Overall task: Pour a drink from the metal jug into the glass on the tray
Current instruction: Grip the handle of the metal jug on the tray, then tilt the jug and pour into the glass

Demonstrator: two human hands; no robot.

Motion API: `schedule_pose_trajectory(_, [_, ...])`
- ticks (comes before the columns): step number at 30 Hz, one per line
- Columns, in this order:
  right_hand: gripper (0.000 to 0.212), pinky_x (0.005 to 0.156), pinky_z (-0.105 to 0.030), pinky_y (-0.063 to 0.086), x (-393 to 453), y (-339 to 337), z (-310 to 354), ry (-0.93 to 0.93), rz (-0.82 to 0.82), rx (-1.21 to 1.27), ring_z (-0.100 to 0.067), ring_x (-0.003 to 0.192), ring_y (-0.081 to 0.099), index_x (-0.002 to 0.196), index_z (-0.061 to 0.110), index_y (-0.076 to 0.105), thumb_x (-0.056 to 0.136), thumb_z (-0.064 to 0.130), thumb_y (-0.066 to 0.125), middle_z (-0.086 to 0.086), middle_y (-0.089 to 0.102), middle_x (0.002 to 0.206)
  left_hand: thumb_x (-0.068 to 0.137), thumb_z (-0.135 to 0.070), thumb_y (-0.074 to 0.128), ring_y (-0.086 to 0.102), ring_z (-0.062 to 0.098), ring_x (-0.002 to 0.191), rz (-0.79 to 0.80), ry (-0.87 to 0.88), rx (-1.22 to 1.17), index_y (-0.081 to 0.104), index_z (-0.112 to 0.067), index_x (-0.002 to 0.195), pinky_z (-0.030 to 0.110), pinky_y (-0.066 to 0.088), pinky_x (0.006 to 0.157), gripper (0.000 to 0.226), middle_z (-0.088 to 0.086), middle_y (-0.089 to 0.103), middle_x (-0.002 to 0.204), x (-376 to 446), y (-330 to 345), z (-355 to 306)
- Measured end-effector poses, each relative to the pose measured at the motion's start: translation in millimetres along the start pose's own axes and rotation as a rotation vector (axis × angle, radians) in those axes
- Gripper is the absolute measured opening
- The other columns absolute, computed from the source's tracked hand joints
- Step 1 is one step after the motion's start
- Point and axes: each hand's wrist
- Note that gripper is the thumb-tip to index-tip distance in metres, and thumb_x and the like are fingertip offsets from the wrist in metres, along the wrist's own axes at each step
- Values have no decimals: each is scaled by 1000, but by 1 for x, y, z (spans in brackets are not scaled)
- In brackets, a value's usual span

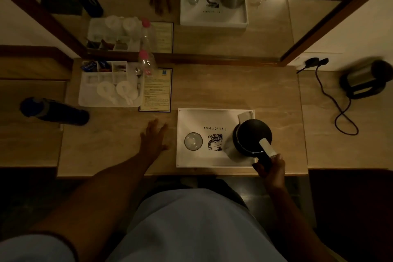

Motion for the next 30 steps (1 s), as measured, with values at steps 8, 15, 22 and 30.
schedule_pose_trajectory(8, [49,50,-7,44,-6,-21,24,-120,263,-149,1,52,61,74,11,73,104,-7,39,9,69,62,80,-41,82,-10,35,156,17,2,-44,16,-33,161,70,13,119,104,9,-11,170,0,3,2])
schedule_pose_trajectory(15, [64,48,-18,37,-9,-14,73,-302,548,-350,-10,38,46,50,15,63,91,59,43,-4,53,42,81,-41,82,-11,34,156,13,-2,-67,15,-34,161,69,13,119,104,9,-12,170,1,9,5])
schedule_pose_trajectory(22, [74,53,-17,44,-7,-1,80,-371,607,-554,-12,38,52,51,21,63,91,78,36,-4,57,44,80,-39,82,-11,33,157,-7,10,-114,17,-34,160,69,12,119,104,9,-10,171,2,10,7])
schedule_pose_trajectory(30, [77,58,-20,46,-2,10,79,-396,653,-703,-11,39,51,53,15,62,95,73,34,-8,57,47,80,-41,82,-11,33,157,-14,10,-116,16,-36,160,70,13,119,103,8,-11,170,5,14,9])
Point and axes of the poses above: each hand's wrist, its own x-axis towards the middle knuckle, its own y-axis out of the palm, z = x × y
